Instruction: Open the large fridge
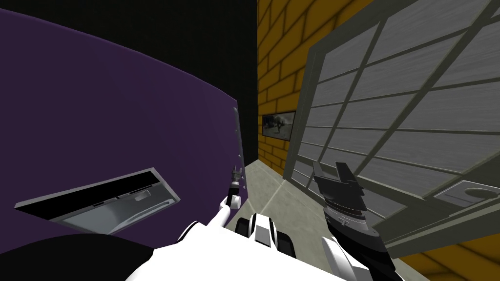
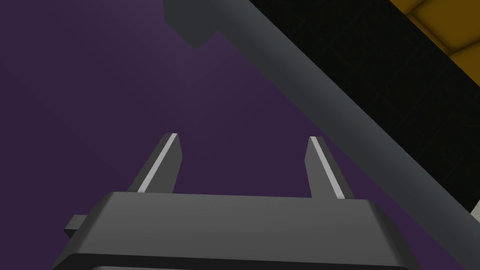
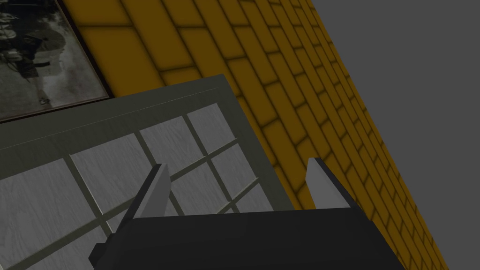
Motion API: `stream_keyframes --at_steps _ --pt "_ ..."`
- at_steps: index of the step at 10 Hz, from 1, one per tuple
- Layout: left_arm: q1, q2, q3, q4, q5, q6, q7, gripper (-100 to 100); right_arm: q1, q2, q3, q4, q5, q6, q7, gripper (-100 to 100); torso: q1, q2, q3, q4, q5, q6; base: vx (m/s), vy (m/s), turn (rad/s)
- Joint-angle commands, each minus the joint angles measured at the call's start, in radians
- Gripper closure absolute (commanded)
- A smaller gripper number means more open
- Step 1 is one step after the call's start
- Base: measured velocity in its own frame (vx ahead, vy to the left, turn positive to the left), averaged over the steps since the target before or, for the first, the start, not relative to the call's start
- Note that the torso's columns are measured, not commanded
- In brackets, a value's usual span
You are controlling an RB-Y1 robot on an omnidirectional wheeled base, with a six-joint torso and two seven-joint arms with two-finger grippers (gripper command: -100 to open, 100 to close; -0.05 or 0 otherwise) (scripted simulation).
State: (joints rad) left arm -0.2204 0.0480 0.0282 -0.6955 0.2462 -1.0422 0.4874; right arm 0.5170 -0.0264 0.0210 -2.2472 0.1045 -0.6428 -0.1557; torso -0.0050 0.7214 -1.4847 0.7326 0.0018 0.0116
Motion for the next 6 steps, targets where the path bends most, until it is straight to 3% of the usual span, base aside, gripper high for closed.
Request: stream_keyframes --at_steps 1,3,4,5,6 --pt "-0.028 0.003 0.009 -0.007 0.006 0.034 -0.006 -100 0.0 0.0 0.0 0.0 0.0 0.0 0.0 0 0.005 -0.002 0.0 0.001 0.0 -0.003 -0.028 0.012 0.034" --pt "-0.042 0.004 0.014 -0.011 0.009 0.051 -0.01 -100 0.0 0.0 0.0 0.0 0.0 0.0 0.0 0 0.008 -0.006 -0.003 0.002 0.0 -0.004 -0.012 0.005 0.005" --pt "-0.031 0.001 0.01 0.011 0.007 0.03 -0.005 -100 0.0 0.0 0.0 0.0 0.0 0.0 0.0 0 0.008 -0.007 -0.004 0.004 -0.001 -0.004 -0.026 0.0 0.024" --pt "0.0 0.0 0.0 0.0 0.0 0.0 0.0 100 0.0 0.0 0.0 0.0 0.0 0.0 0.0 0 0.008 -0.004 -0.002 0.001 0.0 -0.006 0.019 -0.018 -0.127" --pt "-0.019 0.003 0.005 0.014 0.004 0.011 0.0 100 0.0 0.0 0.0 0.0 0.0 0.0 0.0 0 0.006 0.002 0.001 0.002 -0.001 -0.009 0.022 -0.009 -0.033"
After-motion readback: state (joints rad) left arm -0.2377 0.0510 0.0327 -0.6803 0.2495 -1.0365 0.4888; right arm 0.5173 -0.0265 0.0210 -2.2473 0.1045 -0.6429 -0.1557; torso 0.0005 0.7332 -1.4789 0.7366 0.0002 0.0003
